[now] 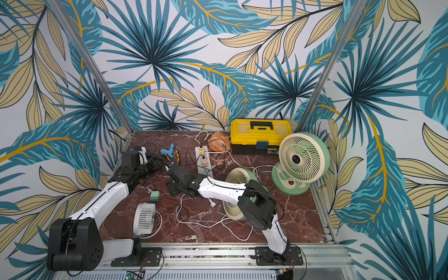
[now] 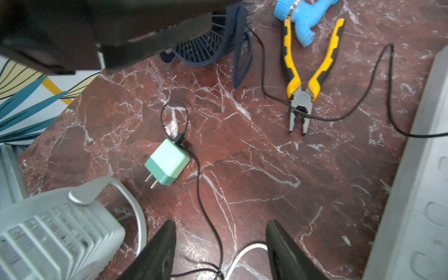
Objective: Unplug the desk fan from the power strip
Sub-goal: Remove the plug from the socket.
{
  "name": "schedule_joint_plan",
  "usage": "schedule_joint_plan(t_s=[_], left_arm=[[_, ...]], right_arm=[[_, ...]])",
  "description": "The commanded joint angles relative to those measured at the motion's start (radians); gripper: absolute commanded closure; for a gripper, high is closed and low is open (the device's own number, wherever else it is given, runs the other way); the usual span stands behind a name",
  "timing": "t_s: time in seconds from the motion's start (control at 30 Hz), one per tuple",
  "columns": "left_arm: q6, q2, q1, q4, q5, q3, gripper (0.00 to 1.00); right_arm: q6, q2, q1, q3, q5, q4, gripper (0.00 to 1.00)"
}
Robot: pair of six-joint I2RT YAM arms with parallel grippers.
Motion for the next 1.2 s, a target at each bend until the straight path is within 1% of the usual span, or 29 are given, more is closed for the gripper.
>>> schedule_joint_plan(t_s=[0.0,0.13,0.3,0.43,0.57,0.6,0.73,0.9,1.17], left_arm=[[-0.016,0.023,-0.001,0.052,0.073,0.001,0.48],[-0.034,0.058,-0.016,0.083,0.108,-0.002,0.48],[-0.045,0.110,-0.047,0.109,0.137,0.006,0.48],[-0.067,0.158,-0.092,0.137,0.152,0.017,0.48],[-0.097,0.230,-0.168,0.176,0.166,0.028,0.48],[-0.109,0.251,-0.190,0.195,0.166,0.030,0.48],[-0.127,0.319,-0.233,0.235,0.171,0.047,0.48],[-0.150,0.410,-0.260,0.277,0.209,0.073,0.48],[-0.212,0.511,-0.283,0.392,0.267,0.075,0.48]], right_arm=[[0.034,-0.043,-0.035,-0.033,0.056,-0.057,0.38],[0.074,-0.066,-0.092,-0.061,0.116,-0.073,0.38],[0.073,-0.076,-0.146,-0.076,0.246,-0.105,0.38],[0.072,-0.064,-0.184,-0.077,0.283,-0.106,0.38],[0.072,-0.036,-0.205,-0.068,0.294,-0.090,0.38],[0.073,-0.023,-0.227,-0.060,0.296,-0.086,0.38],[0.072,0.018,-0.257,-0.035,0.302,-0.075,0.38],[0.067,0.056,-0.280,-0.009,0.282,-0.058,0.38],[0.056,0.119,-0.296,0.053,0.235,-0.047,0.38]])
